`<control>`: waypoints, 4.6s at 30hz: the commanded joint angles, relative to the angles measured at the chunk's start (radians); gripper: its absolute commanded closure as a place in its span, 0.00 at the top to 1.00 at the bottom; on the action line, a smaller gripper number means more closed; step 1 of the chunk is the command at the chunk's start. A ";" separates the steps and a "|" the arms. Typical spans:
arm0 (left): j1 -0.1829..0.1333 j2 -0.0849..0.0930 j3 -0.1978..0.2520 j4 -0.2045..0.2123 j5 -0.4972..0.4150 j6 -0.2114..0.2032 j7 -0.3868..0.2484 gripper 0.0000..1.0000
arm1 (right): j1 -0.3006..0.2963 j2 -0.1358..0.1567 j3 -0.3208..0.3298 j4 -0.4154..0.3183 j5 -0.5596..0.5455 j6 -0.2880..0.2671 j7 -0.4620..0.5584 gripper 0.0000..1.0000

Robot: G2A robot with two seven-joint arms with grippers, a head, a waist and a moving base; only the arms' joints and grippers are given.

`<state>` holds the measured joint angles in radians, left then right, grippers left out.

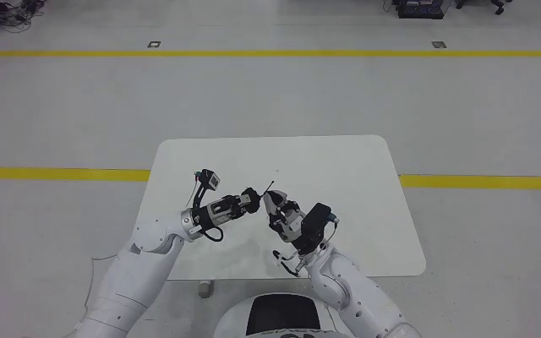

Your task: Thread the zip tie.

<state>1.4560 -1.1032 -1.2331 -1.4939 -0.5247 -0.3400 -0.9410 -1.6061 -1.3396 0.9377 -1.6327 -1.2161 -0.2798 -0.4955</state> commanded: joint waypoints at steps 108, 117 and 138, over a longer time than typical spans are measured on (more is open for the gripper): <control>0.062 -0.032 -0.023 -0.060 -1.045 0.678 0.257 0.00 | 0.140 0.093 -0.063 0.026 -0.330 0.231 0.087 1.00; 0.085 -0.034 0.028 -0.050 -1.045 0.680 0.238 0.00 | 0.153 0.083 -0.068 0.033 -0.316 0.230 0.101 1.00; 0.089 -0.030 0.031 -0.043 -1.045 0.680 0.232 0.00 | 0.144 0.068 -0.075 0.045 -0.311 0.224 0.084 0.31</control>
<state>1.5455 -1.1336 -1.2026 -1.5368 -1.5700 0.3400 -0.7087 -1.4614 -1.2707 0.8629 -1.5885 -1.5301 -0.0533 -0.4095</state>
